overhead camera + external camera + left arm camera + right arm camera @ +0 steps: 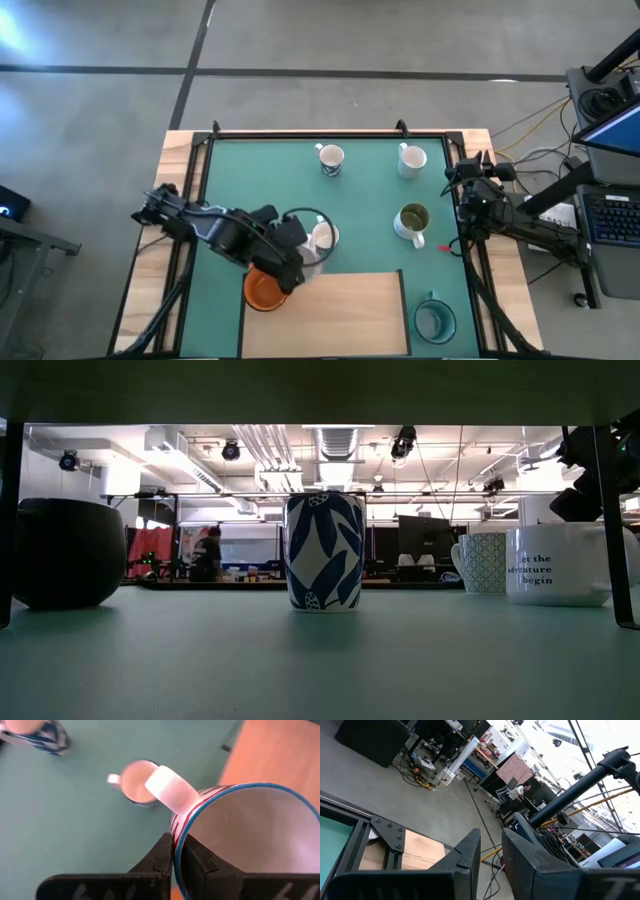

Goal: Place coffee mugs
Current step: Put the red patterned mug on the shelf

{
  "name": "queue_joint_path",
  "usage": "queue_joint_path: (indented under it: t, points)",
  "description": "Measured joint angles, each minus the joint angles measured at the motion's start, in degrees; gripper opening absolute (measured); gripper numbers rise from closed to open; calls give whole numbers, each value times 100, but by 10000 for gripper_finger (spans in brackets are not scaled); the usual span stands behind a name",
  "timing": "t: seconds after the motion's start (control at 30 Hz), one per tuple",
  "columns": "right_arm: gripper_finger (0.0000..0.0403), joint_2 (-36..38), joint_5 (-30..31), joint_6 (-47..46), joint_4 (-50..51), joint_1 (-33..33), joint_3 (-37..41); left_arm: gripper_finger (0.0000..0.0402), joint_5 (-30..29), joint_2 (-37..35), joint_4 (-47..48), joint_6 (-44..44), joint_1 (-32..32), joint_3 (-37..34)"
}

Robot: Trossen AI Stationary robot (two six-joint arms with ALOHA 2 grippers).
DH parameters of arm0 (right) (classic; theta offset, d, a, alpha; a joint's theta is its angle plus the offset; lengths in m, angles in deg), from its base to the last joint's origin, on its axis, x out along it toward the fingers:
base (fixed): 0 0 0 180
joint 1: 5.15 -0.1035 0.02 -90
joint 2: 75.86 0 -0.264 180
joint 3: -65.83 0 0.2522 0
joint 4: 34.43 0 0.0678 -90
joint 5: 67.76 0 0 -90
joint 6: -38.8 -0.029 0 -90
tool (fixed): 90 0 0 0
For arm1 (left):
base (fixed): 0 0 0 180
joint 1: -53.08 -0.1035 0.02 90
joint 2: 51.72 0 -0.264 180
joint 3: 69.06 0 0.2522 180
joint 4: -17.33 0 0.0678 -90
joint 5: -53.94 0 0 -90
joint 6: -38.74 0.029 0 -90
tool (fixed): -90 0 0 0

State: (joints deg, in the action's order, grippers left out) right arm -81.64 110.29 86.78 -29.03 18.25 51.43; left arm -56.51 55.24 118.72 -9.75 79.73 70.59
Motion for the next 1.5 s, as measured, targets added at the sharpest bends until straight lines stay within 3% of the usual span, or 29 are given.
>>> queue_joint_path:
  t: [0.23, 0.73, 1.5]
  points:
    - [68, 0, 1, 1, 1, 0, 1, 5, 536, 252, -124, -9, 191, 8]
    - [68, 0, -1, 0, 0, 1, 0, 6, 911, 408, -262, 15, 205, 6]
    - [68, 0, -1, 1, 1, 1, 1, 16, 1087, 438, -272, 195, 100, -126]
